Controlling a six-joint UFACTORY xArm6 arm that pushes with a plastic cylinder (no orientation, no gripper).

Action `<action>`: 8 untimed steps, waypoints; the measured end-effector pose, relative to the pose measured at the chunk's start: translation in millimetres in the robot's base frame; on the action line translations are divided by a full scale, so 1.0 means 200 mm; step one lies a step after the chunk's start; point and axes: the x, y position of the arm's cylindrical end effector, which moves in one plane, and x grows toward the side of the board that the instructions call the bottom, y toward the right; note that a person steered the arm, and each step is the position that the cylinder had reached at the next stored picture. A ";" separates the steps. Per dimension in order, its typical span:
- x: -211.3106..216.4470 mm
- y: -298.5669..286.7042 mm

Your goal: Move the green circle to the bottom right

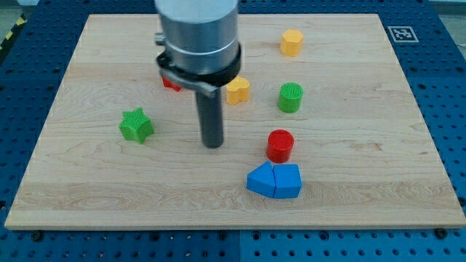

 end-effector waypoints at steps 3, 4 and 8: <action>-0.39 0.51; -0.38 0.65; -0.30 1.19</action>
